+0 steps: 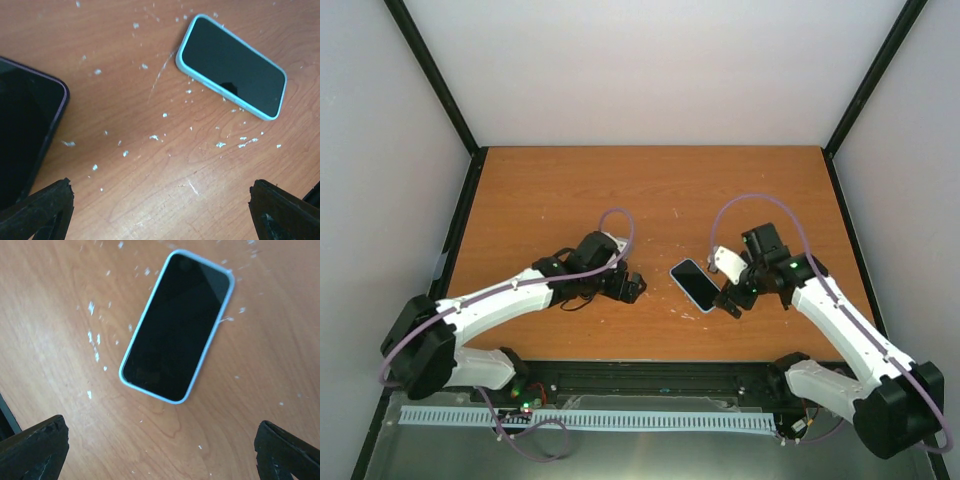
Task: Take the phone out of the phone case
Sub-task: Adjust the phone at the center of the board.
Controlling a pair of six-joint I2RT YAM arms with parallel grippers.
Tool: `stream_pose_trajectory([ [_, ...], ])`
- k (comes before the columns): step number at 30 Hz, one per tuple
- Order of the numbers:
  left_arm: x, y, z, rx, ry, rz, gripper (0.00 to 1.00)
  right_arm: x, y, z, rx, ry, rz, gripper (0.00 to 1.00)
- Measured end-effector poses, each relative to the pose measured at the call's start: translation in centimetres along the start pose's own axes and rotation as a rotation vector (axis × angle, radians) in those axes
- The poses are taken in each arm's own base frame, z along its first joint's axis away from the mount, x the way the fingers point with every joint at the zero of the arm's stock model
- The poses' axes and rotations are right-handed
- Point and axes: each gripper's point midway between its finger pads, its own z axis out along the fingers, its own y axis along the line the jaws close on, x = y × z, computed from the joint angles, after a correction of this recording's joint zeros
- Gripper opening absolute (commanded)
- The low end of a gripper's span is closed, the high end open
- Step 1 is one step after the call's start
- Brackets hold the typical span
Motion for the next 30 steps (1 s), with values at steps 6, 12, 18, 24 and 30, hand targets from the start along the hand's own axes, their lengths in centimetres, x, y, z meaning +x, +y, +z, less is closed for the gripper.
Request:
stream_pose_trajectory([
  [6, 2.7, 0.5, 2.2, -0.003, 0.078, -0.066, 0.93, 2.3, 2.0, 3.8, -0.058, 0.139, -0.13, 1.0],
  [12, 5.3, 1.7, 3.0, -0.028, 0.115, -0.123, 0.93, 2.5, 2.2, 6.9, -0.084, 0.22, -0.165, 1.0],
  [18, 3.9, 1.9, 2.9, -0.042, 0.035, -0.165, 0.96, 1.6, 1.2, 9.4, -0.085, 0.265, -0.14, 1.0],
  [24, 2.9, 2.2, 2.5, -0.058, -0.022, -0.192, 0.97, 0.7, 0.6, 10.6, -0.077, 0.277, -0.103, 1.0],
  [30, 2.8, 2.7, 2.6, -0.081, -0.038, -0.21, 0.98, 1.9, 0.8, 12.2, -0.082, 0.357, -0.09, 1.0],
])
